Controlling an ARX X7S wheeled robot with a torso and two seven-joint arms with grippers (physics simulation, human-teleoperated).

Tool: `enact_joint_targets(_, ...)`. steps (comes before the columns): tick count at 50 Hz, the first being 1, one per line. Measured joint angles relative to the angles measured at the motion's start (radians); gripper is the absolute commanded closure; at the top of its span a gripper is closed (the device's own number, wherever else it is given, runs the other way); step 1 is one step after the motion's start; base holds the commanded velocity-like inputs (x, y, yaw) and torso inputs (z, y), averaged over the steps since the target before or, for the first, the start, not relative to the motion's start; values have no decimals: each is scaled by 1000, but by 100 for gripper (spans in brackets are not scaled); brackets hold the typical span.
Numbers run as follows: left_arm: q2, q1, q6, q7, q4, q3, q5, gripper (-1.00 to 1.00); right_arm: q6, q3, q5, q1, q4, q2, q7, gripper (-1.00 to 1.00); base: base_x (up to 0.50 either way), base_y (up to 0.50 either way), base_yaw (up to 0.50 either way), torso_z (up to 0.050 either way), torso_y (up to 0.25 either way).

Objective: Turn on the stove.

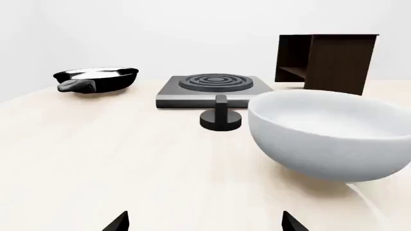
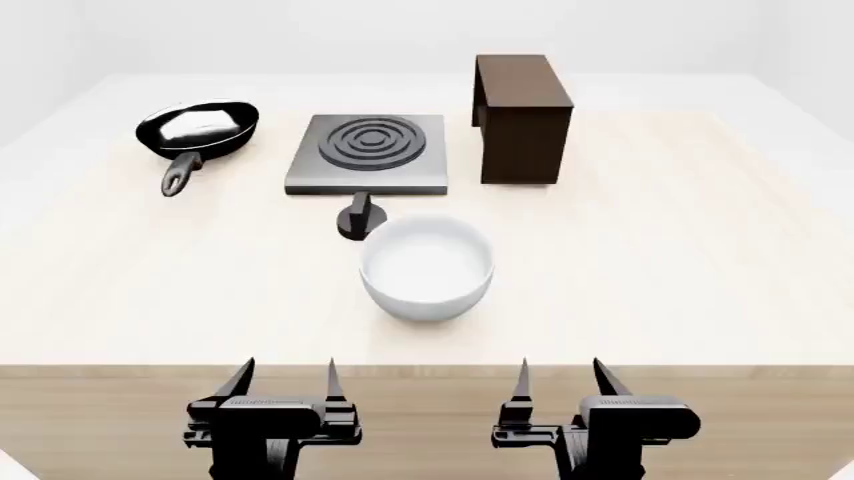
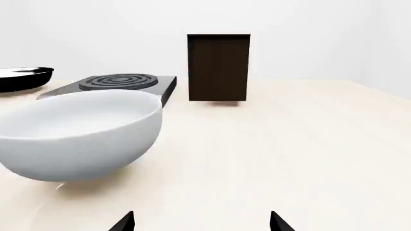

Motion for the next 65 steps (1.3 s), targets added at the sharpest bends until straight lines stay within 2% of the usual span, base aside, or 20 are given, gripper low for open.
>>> enact_joint_targets(17, -33, -3, 3, -37, -5, 38, -35, -100, 27, -36, 50, 2, -7, 33, 34, -100, 0, 22, 0, 0, 0)
enact_joint_targets(65, -101, 4, 11, -118, 1, 118, -98, -100, -17, -113, 114, 9, 20, 94, 129, -100, 0, 500, 0, 0, 0)
